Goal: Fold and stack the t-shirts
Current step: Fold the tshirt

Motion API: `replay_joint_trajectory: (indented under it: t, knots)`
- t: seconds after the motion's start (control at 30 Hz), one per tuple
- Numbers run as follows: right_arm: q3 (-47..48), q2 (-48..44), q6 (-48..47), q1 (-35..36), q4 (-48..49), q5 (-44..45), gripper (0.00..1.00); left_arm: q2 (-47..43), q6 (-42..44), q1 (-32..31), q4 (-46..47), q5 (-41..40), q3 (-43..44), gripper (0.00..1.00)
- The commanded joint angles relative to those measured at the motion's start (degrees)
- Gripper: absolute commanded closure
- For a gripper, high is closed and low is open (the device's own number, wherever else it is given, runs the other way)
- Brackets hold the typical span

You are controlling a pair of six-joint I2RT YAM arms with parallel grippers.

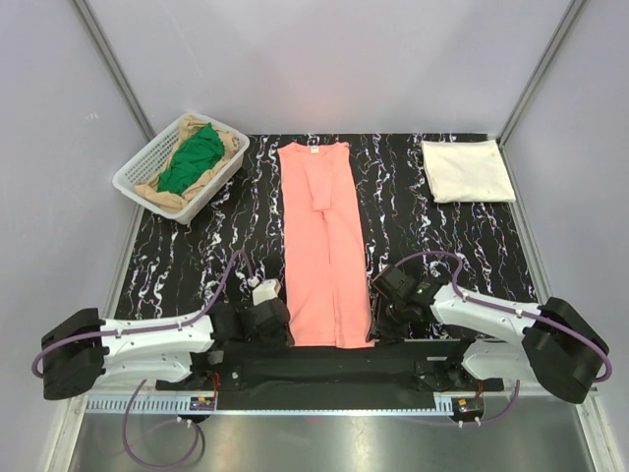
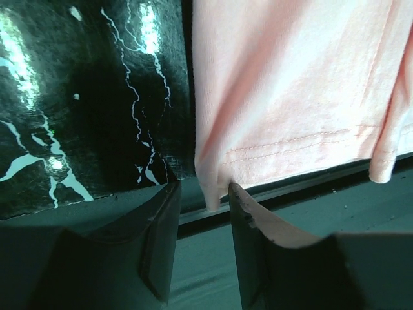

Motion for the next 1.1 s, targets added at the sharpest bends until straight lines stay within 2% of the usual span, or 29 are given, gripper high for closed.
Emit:
replay_joint_trajectory:
  t: [0.0,0.3,0.4,0.47,0.53,0.8,0.97,1.07]
  knots:
    - [-0.6,0.0,1.8,0.0,1.7,0.7,0.57,-2.0,-0.6,0.2,0.1,-2.6,0.0,0.59]
    - [-1.2,-1.7,2.9,0.0,2.4,2.2,0.61,-2.1,-1.1,0.2,3.3,-2.1,-1.1,0.70]
    - [-1.2,-1.5,2.4,0.0,3.4,2.1,0.64,-2.2,-0.8,0.2,4.4,-2.2,-1.6,0.85]
    - [-0.8,-1.1,1.2,0.0,4.1,1.6,0.78,-2.5,-0.6,0.2,5.5,-2.1,-1.5,1.00]
    - [0.2,-0.3,-0.2,-0.1,4.1,1.6,0.99,-2.9,-0.8,0.2,5.8,-1.9,-1.4,1.00]
    - [1.7,-3.2,-1.4,0.0,2.5,2.3,1.00,-6.6,-0.1,0.7,5.0,-1.2,0.2,1.00]
    - [9.3,-2.4,-7.1,-0.7,-1.7,8.1,1.00,-4.5,5.8,8.1,5.9,2.9,2.7,1.00]
    - [15.2,3.0,-13.0,-3.8,-1.2,6.8,1.00,-1.5,10.4,13.1,6.0,4.2,6.4,1.00]
